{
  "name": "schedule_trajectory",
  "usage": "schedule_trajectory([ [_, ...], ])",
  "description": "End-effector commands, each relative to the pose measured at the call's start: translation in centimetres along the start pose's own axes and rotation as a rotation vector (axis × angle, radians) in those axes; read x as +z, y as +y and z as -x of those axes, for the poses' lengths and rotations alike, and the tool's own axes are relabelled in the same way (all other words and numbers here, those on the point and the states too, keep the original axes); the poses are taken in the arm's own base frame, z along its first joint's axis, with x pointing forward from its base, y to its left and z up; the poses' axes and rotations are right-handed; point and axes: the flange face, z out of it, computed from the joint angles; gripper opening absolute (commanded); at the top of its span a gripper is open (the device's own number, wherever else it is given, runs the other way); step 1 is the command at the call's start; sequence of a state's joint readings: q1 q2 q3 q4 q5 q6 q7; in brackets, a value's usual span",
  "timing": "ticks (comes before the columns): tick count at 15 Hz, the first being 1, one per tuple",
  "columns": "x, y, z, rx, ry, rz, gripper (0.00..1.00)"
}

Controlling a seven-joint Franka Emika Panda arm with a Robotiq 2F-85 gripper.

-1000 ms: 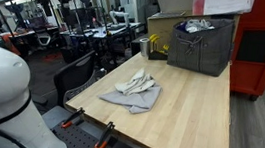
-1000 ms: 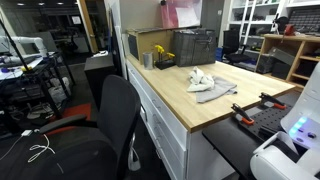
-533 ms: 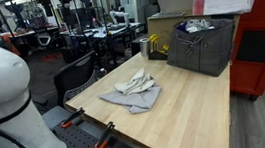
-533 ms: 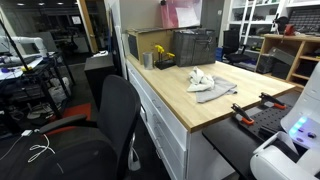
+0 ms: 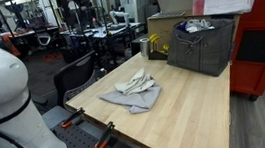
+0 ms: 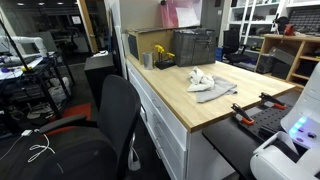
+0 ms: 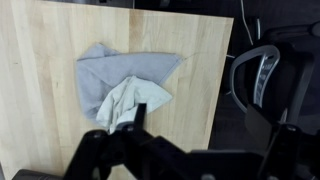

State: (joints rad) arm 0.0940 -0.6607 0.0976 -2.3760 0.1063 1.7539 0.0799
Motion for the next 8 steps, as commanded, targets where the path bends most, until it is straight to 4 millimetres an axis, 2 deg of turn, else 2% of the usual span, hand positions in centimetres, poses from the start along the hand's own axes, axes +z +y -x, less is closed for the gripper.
schedule_trajectory([
  [1,1.8,0.3,-5.6,0.084,-0.01,0.015,1.0],
  [5,5.4,1.5,-10.7,0.183,-0.028,0.036,1.0],
  [8,9.0,2.6,-14.5,0.258,-0.04,0.07,1.0],
])
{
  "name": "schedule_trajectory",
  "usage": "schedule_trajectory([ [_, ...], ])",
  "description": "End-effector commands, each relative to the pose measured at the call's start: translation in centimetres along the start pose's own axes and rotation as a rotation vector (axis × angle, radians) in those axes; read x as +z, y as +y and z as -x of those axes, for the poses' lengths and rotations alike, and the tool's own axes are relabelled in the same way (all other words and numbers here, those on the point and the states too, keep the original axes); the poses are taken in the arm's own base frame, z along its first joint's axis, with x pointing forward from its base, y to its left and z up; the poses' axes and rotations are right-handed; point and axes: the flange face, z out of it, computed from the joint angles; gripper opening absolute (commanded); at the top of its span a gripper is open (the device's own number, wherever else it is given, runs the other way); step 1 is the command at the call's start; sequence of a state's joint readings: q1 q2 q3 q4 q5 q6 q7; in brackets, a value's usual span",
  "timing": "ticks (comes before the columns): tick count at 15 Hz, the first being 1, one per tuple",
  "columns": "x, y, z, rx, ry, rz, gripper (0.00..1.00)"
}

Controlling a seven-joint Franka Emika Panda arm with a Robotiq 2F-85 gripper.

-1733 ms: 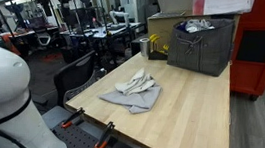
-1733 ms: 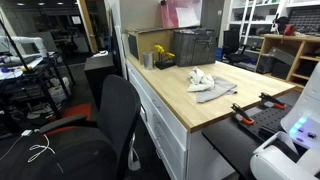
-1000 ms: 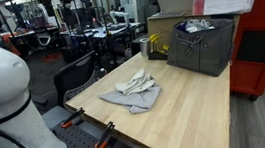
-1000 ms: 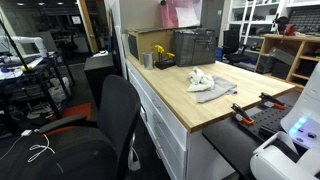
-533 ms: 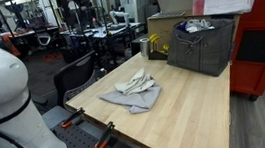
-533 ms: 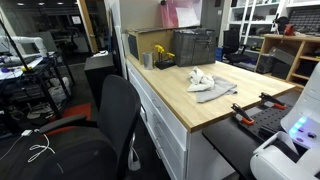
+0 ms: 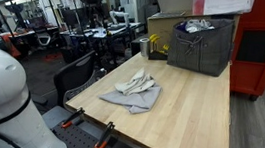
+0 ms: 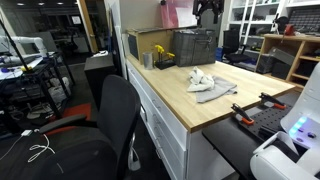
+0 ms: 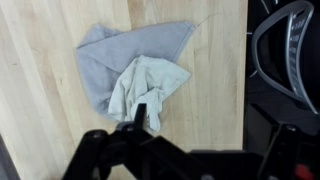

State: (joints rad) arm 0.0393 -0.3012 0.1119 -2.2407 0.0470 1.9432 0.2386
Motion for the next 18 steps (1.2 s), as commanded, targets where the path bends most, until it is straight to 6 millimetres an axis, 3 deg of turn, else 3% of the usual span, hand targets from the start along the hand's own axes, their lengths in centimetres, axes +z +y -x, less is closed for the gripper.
schedule_trajectory([
  [1,3.2,0.0,-5.1,0.093,-0.02,0.038,1.0],
  [6,10.5,-0.4,-9.7,0.177,-0.087,0.069,1.0],
  [13,18.4,-0.8,-13.5,0.298,-0.129,0.065,1.0],
  [18,25.4,0.1,-16.2,0.424,-0.137,0.048,1.0],
])
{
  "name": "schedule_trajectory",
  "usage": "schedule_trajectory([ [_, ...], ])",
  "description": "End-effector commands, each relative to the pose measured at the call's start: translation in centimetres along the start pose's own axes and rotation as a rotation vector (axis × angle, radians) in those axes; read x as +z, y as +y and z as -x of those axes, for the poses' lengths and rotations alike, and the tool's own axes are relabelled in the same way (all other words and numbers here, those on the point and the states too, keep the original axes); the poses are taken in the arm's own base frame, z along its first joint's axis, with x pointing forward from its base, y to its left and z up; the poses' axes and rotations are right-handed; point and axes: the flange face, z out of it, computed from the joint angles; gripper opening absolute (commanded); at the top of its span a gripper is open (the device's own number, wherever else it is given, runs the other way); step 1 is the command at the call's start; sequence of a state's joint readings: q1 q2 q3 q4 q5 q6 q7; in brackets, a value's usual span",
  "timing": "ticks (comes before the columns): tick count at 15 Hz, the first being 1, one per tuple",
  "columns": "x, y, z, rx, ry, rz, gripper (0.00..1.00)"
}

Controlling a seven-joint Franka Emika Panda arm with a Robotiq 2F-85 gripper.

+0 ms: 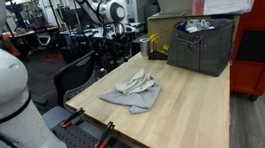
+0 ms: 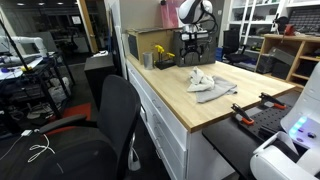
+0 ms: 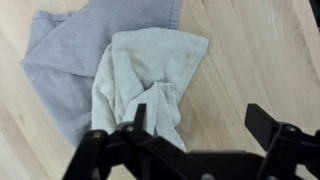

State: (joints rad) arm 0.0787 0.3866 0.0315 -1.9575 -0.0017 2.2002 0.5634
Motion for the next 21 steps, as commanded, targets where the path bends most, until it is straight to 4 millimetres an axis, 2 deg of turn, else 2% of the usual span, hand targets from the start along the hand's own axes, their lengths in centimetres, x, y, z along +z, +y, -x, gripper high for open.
schedule_trajectory([
  [1,4.2,-0.5,-3.3,0.106,-0.01,-0.008,1.0],
  [3,6.6,0.0,-5.2,0.154,-0.006,0.026,1.0],
  [8,10.2,1.0,-9.3,0.249,0.025,0.1,1.0],
  [9,10.7,0.9,-9.8,0.261,0.03,0.106,0.75],
  [10,10.9,0.6,-10.4,0.275,0.036,0.097,0.74],
  [13,10.8,-0.8,-10.8,0.278,0.052,0.099,0.51],
  [15,9.4,-1.8,-10.4,0.266,0.072,0.108,0.35],
  [19,6.2,-4.6,-8.2,0.223,0.11,0.128,0.05],
  [21,5.0,-5.6,-7.2,0.219,0.122,0.174,0.0],
])
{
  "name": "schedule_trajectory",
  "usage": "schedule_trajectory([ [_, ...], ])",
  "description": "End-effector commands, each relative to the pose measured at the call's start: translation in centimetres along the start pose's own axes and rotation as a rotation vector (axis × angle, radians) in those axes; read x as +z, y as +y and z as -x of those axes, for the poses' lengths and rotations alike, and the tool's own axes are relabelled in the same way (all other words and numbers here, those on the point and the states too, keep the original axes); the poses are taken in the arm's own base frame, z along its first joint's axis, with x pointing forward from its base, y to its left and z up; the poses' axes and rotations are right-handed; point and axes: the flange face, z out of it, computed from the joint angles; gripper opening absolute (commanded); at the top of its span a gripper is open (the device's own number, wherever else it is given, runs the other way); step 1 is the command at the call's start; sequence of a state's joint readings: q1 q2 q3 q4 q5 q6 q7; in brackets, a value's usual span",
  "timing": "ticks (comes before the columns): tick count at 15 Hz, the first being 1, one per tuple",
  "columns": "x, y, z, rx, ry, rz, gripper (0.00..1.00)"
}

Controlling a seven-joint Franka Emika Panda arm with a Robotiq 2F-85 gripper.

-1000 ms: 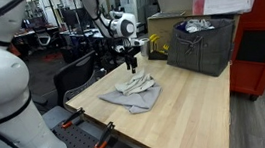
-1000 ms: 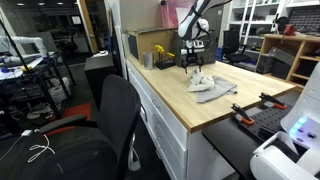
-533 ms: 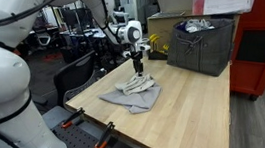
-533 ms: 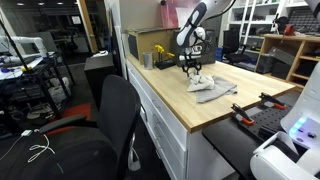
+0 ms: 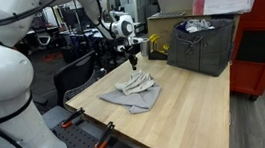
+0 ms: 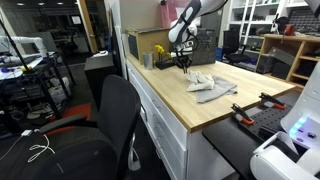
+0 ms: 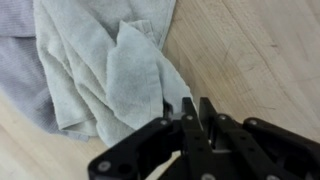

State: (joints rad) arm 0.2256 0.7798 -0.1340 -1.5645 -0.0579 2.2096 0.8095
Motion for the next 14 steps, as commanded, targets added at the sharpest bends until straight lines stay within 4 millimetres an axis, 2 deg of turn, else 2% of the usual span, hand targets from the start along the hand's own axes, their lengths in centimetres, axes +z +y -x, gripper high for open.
schedule_trajectory([
  [1,-3.2,0.0,1.5,0.02,0.027,0.093,0.0],
  [3,-3.6,0.8,1.7,0.033,0.022,0.167,0.0],
  [4,-3.7,1.3,1.8,0.029,0.015,0.202,0.26],
  [6,-3.2,2.0,1.7,0.016,-0.012,0.262,0.32],
  [10,-1.6,2.8,0.9,0.004,-0.076,0.295,0.63],
  [14,0.6,2.5,0.2,-0.007,-0.138,0.259,0.92],
])
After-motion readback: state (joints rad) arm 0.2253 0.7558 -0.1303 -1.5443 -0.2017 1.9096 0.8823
